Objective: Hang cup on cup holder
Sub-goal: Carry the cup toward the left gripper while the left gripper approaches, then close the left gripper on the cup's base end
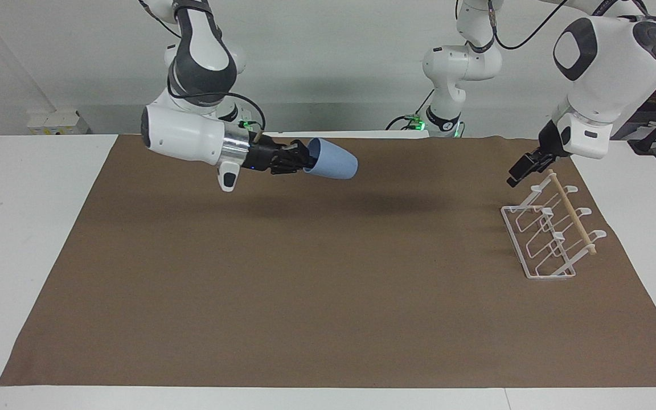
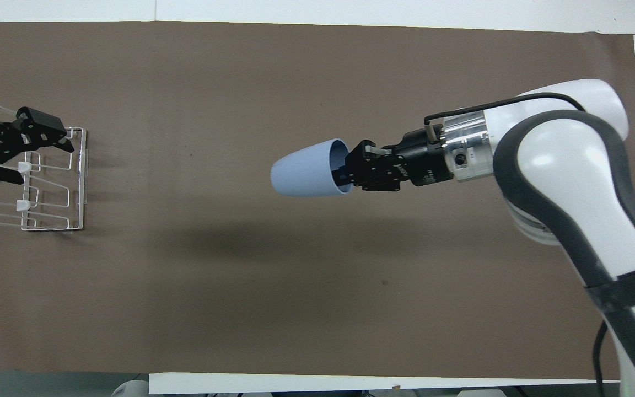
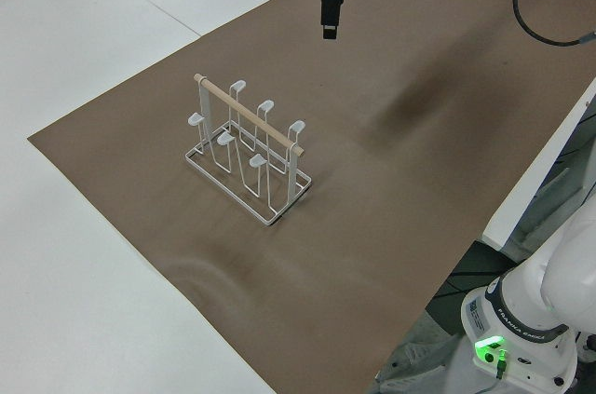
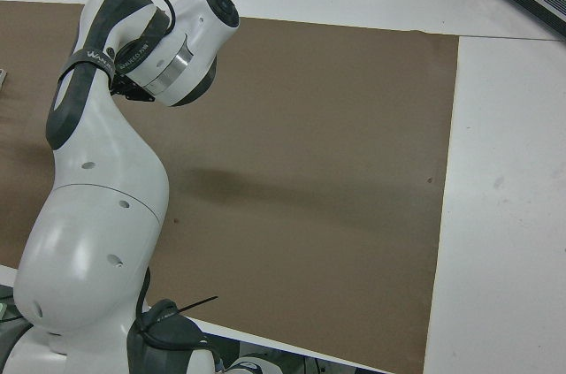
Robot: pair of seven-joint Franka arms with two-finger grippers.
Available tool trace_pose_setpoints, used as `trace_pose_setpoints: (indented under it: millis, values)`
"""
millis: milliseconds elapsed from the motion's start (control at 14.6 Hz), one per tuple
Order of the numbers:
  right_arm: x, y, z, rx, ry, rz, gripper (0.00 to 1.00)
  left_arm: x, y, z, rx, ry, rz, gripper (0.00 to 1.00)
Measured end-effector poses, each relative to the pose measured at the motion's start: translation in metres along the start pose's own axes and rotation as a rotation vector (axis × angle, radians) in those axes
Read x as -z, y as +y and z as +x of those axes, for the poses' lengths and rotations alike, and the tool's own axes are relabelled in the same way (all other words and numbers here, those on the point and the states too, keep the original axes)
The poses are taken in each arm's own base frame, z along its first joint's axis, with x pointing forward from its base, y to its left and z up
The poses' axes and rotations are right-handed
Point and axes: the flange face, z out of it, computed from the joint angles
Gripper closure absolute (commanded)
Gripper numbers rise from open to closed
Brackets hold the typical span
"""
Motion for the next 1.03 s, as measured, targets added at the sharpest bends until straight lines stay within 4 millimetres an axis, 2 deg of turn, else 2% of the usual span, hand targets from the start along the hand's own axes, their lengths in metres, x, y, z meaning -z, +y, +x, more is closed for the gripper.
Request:
trace_pose_setpoints:
  millis: [137,275,480,686,1029]
  values:
    - [-0.031,-0.012,-0.011,-0.032,0.006,0.033,1.00,-0.003,0.020,-0.021,0.166,-0.032,-0.024,0.00]
    - [-0.048,-0.014,-0.018,-0.048,0.004,0.049,1.00,-0.009,0.040,-0.045,0.317,-0.068,-0.049,0.00]
    - [-0.060,-0.015,-0.022,-0.095,0.020,0.091,1.00,-0.019,0.061,-0.076,0.518,-0.140,-0.075,0.00]
    - [-0.072,-0.015,-0.027,-0.107,0.018,0.095,1.00,-0.017,0.081,-0.096,0.655,-0.201,-0.144,0.00]
    - [-0.072,-0.015,-0.027,-0.110,0.020,0.095,1.00,-0.026,0.113,-0.130,0.730,-0.226,-0.206,0.00]
